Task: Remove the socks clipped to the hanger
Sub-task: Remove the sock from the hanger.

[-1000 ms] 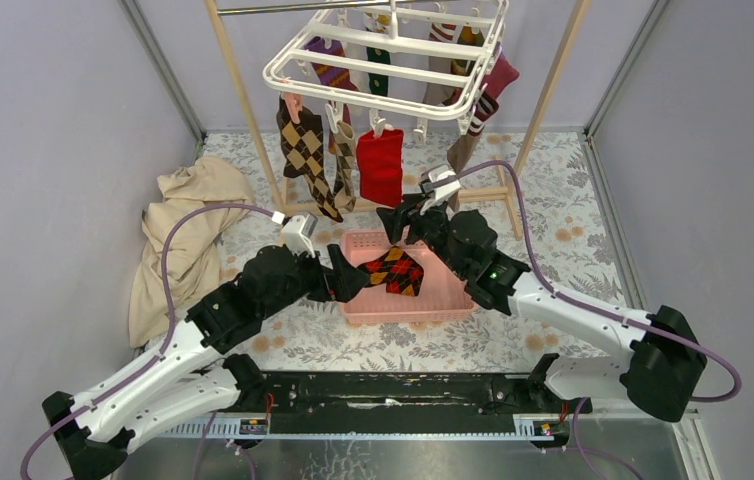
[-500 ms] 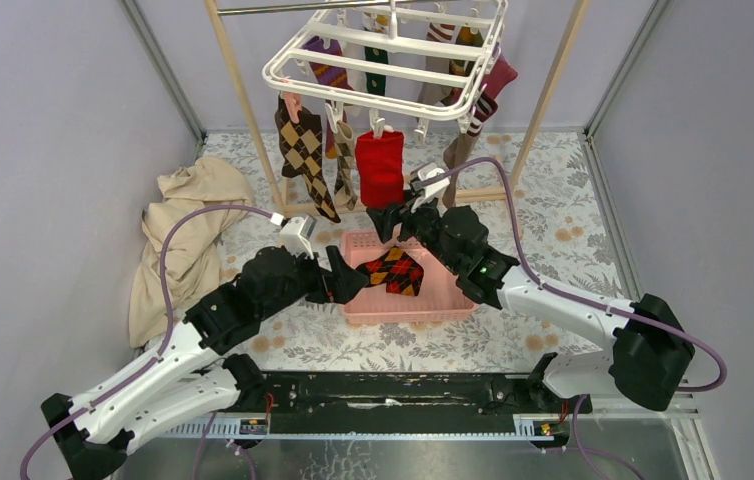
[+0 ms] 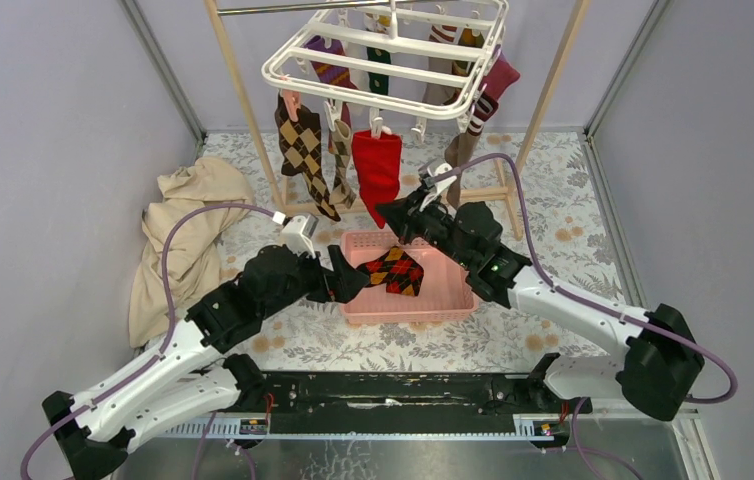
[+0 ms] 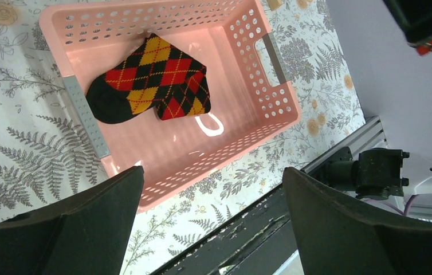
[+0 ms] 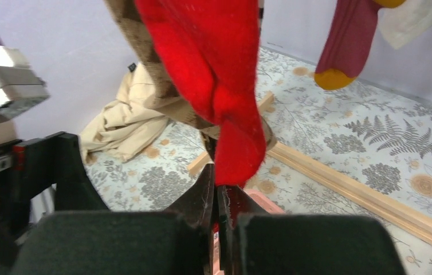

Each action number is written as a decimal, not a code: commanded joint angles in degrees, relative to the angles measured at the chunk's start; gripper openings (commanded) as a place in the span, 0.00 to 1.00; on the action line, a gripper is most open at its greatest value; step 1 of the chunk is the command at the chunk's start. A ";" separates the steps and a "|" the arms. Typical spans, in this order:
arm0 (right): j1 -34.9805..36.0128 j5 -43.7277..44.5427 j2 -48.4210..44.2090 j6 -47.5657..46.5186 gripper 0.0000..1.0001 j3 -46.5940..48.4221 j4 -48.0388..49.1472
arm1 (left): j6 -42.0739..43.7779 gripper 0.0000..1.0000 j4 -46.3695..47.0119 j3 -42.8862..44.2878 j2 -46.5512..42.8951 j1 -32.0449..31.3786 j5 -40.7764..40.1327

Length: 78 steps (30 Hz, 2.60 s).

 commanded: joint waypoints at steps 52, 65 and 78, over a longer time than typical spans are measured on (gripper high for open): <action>0.80 -22.15 -10.20 24.87 0.04 0.87 4.76 | -37.02 0.99 89.11 -22.25 4.14 20.70 38.49; 2.06 -21.85 -9.95 23.30 0.04 0.02 2.54 | -34.95 0.99 85.57 -19.20 6.59 21.48 36.61; 2.62 -19.90 -9.30 21.77 0.05 1.61 -0.03 | -32.36 0.41 79.00 -15.81 8.39 22.60 37.96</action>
